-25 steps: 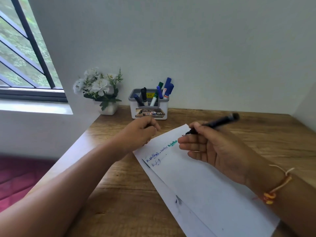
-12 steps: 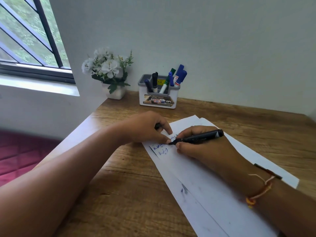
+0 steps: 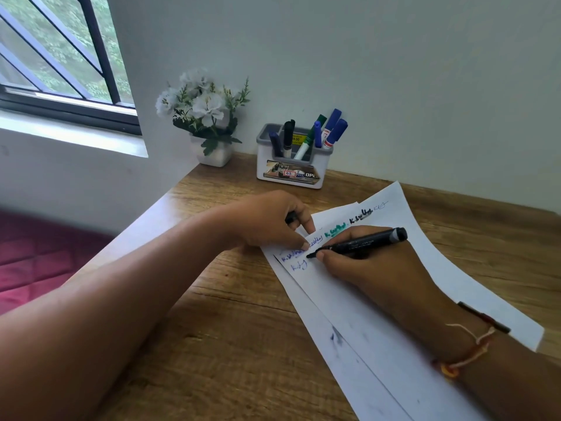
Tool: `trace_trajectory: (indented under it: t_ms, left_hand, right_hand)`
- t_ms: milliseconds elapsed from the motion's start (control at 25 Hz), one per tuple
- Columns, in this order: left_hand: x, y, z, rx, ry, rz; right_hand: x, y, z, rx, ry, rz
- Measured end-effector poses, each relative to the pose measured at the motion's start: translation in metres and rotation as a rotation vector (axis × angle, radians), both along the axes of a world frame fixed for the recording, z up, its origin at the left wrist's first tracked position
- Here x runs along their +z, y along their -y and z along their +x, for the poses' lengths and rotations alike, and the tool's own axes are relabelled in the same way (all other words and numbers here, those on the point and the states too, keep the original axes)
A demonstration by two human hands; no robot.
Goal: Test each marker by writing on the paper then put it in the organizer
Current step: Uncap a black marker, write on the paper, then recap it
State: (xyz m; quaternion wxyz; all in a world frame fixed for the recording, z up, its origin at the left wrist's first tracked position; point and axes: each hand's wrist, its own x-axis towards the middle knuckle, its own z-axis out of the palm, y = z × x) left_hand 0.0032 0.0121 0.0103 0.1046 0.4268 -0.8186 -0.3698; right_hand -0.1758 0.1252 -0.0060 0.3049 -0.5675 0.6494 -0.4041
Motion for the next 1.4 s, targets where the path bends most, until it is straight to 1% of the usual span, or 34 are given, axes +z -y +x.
trace_trajectory:
  t_ms: [120,240,480,680,920,1080,1200,1400]
  left_hand:
    - [0.0,0.0,0.0,0.001,-0.007,0.018]
    - [0.0,0.0,-0.001,-0.001,-0.013,0.031]
    - [-0.001,0.0,0.0,-0.006,-0.006,0.022]
    - [-0.001,0.0,0.0,-0.008,-0.008,0.024]
    - [-0.001,0.001,0.0,-0.01,-0.007,0.024]
    - [-0.002,0.002,0.0,-0.013,-0.008,0.022]
    - [-0.002,0.002,0.0,-0.011,0.001,0.021]
    - [-0.002,0.001,-0.001,-0.004,0.005,0.025]
  right_hand:
    - [0.001,0.002,-0.001,0.021,-0.045,-0.01]
    - [0.0,0.002,-0.002,0.028,-0.021,-0.002]
    - [-0.002,0.004,-0.003,0.039,-0.05,-0.029]
    - [-0.007,0.008,-0.006,0.004,-0.063,-0.035]
    - [-0.009,0.01,-0.009,-0.027,-0.031,-0.021]
    - [-0.008,0.01,-0.009,0.001,-0.084,-0.024]
    - [-0.008,0.01,-0.011,0.0,-0.045,-0.01]
    - [-0.009,0.01,-0.011,-0.017,-0.039,-0.006]
